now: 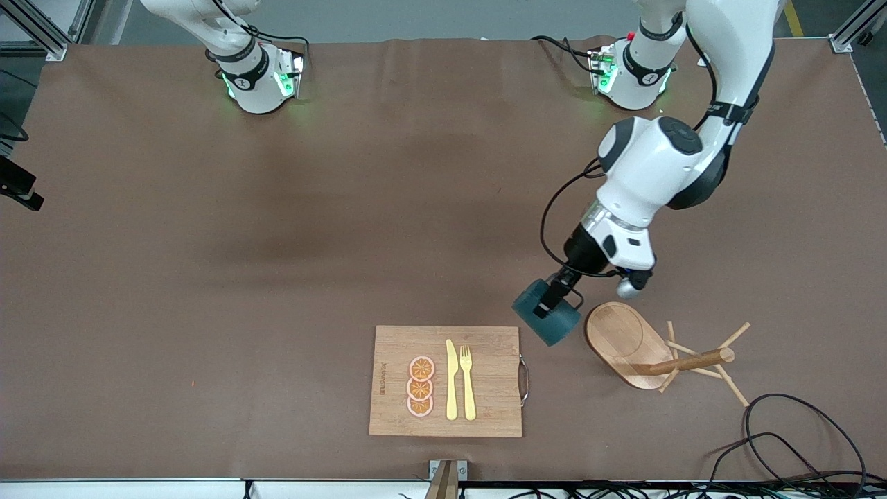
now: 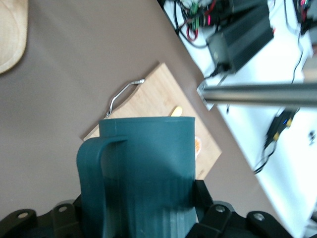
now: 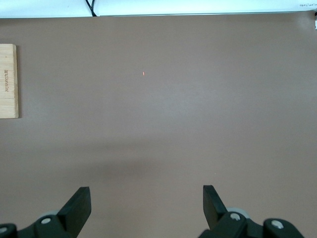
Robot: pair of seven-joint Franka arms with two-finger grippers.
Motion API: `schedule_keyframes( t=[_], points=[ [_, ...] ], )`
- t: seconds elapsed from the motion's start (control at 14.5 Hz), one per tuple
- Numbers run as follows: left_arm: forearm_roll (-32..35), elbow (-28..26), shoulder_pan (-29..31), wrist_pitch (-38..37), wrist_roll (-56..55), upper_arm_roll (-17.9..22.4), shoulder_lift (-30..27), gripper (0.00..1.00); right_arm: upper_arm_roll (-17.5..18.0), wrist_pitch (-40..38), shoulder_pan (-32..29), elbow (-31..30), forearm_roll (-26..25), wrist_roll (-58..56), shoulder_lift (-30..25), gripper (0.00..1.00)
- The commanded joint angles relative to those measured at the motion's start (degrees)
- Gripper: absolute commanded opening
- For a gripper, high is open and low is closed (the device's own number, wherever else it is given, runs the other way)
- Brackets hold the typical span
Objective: Transfer cup from left to right arm and place
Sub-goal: 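Lift the mug off the stand with the left gripper, then carry the mug with the left gripper to the table middle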
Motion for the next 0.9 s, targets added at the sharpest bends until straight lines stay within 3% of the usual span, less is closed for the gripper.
schedule_keyframes(
  t=[0.0, 0.41, 0.62, 0.83],
  points=[
    [7.80, 2.49, -1.24, -0.05, -0.51, 0.38, 3.29, 0.67, 0.02, -0.50, 0.21, 0.17, -0.21, 0.22, -0.13, 1.00],
    [18.19, 12.59, -7.12, -0.14, -0.60, 1.34, 13.04, 0.68, 0.02, -0.41, 0.30, 0.17, -0.21, 0.22, -0.13, 1.00],
    [18.55, 15.77, -11.78, -0.23, -0.42, 4.50, 15.16, 0.69, 0.02, -0.41, 0.30, 0.17, -0.21, 0.22, -0.13, 1.00],
    [21.35, 19.19, -13.46, -7.39, -0.42, 4.95, 16.05, 0.69, 0.02, -0.50, 0.30, 0.17, -0.21, 0.22, -0.13, 1.00]
  ],
)
